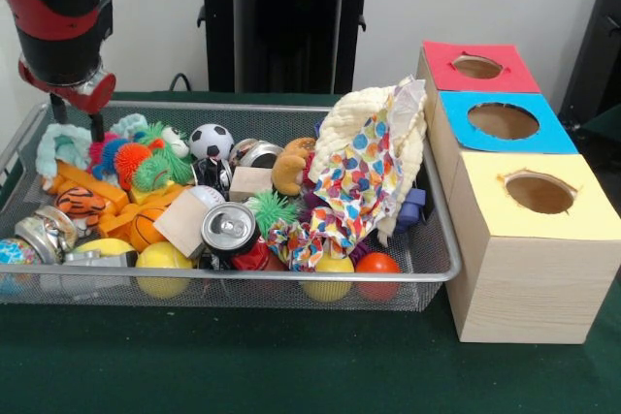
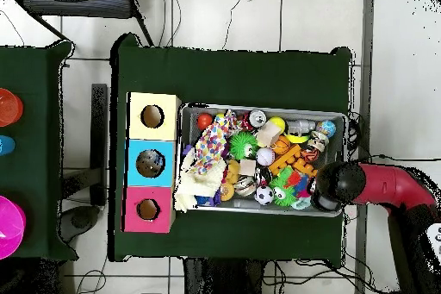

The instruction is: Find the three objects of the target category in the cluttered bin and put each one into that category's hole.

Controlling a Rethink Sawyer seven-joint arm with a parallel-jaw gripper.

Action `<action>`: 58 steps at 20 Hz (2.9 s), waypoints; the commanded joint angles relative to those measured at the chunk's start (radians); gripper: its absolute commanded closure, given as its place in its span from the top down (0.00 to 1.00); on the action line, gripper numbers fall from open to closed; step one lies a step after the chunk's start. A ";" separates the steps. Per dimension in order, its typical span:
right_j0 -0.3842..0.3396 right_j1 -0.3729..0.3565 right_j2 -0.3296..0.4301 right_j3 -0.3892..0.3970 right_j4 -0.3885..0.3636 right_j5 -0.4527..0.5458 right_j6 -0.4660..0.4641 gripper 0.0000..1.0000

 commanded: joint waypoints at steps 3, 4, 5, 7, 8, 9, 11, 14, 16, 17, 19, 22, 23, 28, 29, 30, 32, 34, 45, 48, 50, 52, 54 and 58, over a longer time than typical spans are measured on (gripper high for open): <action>0.020 0.146 -0.040 -0.117 -0.105 0.063 -0.205 1.00; 0.022 0.163 -0.043 -0.126 -0.108 0.059 -0.201 1.00; 0.022 0.177 -0.045 -0.134 -0.109 0.051 -0.194 1.00; 0.022 0.204 -0.049 -0.150 -0.110 0.037 -0.183 1.00; 0.022 0.218 -0.050 -0.159 -0.109 0.031 -0.179 1.00; 0.023 0.236 -0.053 -0.173 -0.107 0.038 -0.181 1.00; 0.021 0.251 -0.057 -0.177 -0.104 0.034 -0.182 1.00; 0.013 0.275 -0.060 -0.180 -0.099 0.020 -0.178 1.00; 0.006 0.270 -0.059 -0.160 -0.091 -0.003 -0.169 1.00; 0.003 0.271 -0.057 -0.155 -0.089 -0.014 -0.166 1.00; -0.015 0.266 -0.041 -0.132 -0.092 -0.061 -0.185 1.00; -0.044 0.257 -0.020 -0.098 -0.092 -0.139 -0.184 0.00; -0.046 0.248 -0.018 -0.082 -0.087 -0.154 -0.170 0.00; -0.066 0.117 0.021 0.056 -0.009 -0.161 -0.162 0.00; -0.061 0.062 0.036 0.098 0.014 -0.149 -0.167 0.00; -0.060 0.031 0.045 0.120 0.034 -0.128 -0.176 0.00; -0.051 -0.045 0.065 0.183 0.067 -0.107 -0.188 0.00; -0.051 -0.095 0.095 0.222 0.100 -0.084 -0.215 0.00; -0.107 -0.368 0.244 0.429 0.210 -0.225 -0.182 0.00; -0.120 -0.376 0.263 0.437 0.215 -0.241 -0.180 0.00; -0.132 -0.372 0.274 0.442 0.211 -0.268 -0.179 0.00; -0.147 -0.379 0.292 0.447 0.214 -0.283 -0.186 0.00; -0.162 -0.397 0.315 0.455 0.229 -0.278 -0.196 0.00; -0.195 -0.414 0.365 0.468 0.258 -0.271 -0.213 0.00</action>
